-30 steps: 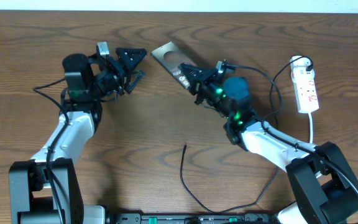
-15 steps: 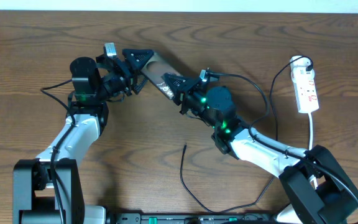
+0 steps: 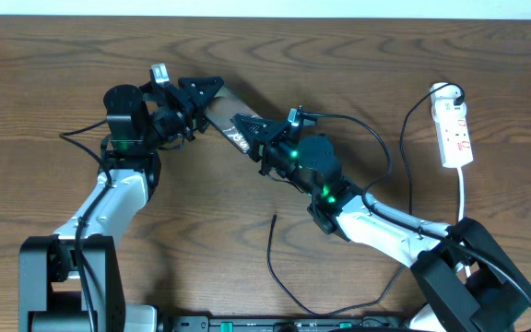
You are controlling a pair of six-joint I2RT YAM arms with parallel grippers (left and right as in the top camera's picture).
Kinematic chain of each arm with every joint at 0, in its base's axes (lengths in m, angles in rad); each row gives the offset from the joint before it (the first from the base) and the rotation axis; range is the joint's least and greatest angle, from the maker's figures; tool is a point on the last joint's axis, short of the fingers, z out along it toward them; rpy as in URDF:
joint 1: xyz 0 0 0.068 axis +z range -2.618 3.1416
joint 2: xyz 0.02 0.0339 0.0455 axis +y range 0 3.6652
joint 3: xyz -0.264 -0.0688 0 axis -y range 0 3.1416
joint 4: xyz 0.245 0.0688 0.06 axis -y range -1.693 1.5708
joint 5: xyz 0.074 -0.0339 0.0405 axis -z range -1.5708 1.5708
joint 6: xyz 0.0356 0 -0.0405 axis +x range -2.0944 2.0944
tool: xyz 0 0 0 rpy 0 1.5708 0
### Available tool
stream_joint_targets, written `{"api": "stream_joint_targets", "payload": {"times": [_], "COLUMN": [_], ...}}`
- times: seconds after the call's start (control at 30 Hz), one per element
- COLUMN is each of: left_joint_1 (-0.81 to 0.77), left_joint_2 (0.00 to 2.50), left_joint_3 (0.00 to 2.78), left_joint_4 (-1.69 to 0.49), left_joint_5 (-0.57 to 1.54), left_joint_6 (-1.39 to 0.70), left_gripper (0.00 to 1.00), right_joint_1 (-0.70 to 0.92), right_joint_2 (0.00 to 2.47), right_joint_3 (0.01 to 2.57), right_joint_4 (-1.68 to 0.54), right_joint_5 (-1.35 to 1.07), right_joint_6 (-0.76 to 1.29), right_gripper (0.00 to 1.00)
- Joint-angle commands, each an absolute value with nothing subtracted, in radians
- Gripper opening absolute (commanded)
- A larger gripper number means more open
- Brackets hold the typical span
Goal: Plug charger to phone and switch on socket
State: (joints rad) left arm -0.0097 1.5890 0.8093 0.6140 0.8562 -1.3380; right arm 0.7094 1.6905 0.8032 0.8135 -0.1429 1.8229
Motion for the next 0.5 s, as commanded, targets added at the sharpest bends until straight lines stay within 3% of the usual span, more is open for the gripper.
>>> {"api": "stream_joint_targets", "payload": {"times": [0.0,0.27,0.47], "left_joint_1": [-0.009,-0.009,-0.009], "left_joint_2": [1.572,1.572,1.572], "left_joint_3": [0.809,0.809,0.809], "left_joint_4": [0.623,0.623,0.623], "left_joint_5": [0.851,0.851,0.844], "left_joint_6": [-1.330,-1.330,-1.330], "left_gripper": [0.41,0.10,0.08], "right_joint_1": [0.719,0.723,0.737], "right_joint_2": [1.683,1.683,1.683], "right_joint_3": [0.819,0.819,0.819], "right_joint_4": [0.839,0.838,0.838], "right_joint_5": [-0.121,-0.122,-0.121], "right_joint_6": [1.830,1.840,1.840], "right_gripper": [0.01,0.01,0.01]}}
